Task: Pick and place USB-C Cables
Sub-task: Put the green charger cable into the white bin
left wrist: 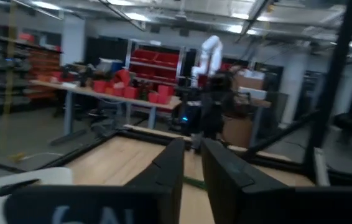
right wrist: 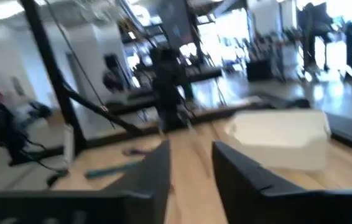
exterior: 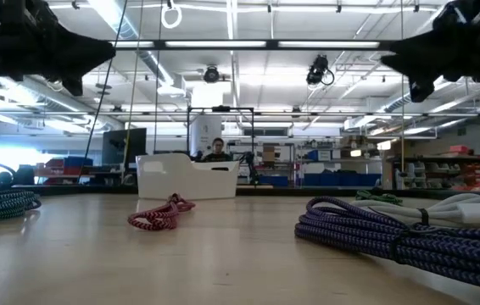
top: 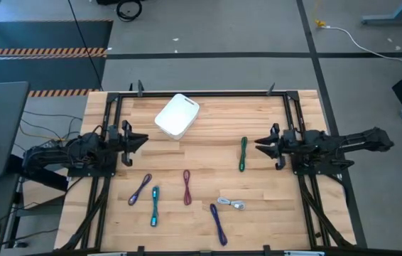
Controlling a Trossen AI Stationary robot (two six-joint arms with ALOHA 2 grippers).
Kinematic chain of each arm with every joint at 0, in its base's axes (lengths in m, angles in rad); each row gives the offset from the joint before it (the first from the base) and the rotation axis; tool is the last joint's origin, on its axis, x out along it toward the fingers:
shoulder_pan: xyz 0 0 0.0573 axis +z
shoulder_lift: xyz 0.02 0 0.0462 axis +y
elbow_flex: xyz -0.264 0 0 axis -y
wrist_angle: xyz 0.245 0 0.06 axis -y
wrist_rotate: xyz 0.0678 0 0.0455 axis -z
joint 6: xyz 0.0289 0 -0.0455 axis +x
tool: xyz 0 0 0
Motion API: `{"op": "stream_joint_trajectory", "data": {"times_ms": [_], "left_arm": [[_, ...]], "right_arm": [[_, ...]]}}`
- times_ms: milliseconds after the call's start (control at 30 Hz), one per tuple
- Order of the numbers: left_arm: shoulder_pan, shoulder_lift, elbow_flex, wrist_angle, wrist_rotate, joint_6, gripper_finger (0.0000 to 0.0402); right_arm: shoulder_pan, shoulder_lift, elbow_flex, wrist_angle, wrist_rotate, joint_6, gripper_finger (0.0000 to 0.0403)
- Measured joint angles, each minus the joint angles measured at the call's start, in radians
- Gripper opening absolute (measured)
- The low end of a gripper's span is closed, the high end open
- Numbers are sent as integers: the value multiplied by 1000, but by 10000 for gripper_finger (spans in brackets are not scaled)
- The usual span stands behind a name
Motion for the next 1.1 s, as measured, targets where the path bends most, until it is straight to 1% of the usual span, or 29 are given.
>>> {"op": "stream_joint_trajectory", "data": {"times_ms": [133, 167, 267, 367, 500, 567, 633, 733, 800, 867, 1000, 1100], "left_arm": [[0, 24, 0, -4, -71, 16, 120], [0, 30, 0, -1, -84, 16, 133], [0, 42, 0, 13, -93, 28, 170], [0, 44, 0, 45, -90, 61, 198], [0, 50, 29, 16, -84, 107, 217], [-1, 61, 67, -13, -78, 126, 219], [-2, 85, 112, -89, -71, 136, 218], [-2, 141, 203, -248, -70, 153, 214], [-2, 197, 269, -346, -71, 153, 212], [-2, 263, 324, -425, -70, 152, 211], [-3, 401, 409, -461, -73, 155, 211], [-3, 497, 447, -454, -77, 152, 210]], "right_arm": [[-2, 180, 77, -12, 85, -6, 203], [-2, 225, 108, -35, 93, -22, 219], [-2, 367, 233, -163, 94, -119, 259], [-2, 512, 393, -309, 90, -246, 284], [-17, 689, 630, -534, 96, -384, 287], [-36, 775, 745, -683, 65, -441, 284], [-54, 862, 861, -851, 28, -488, 281], [-76, 994, 992, -1116, 3, -550, 280], [-87, 1070, 1045, -1232, -10, -588, 280], [-94, 1129, 1066, -1291, -27, -627, 280], [-91, 1228, 1066, -1312, -66, -737, 280], [-82, 1295, 1066, -1308, -67, -825, 280]]}}
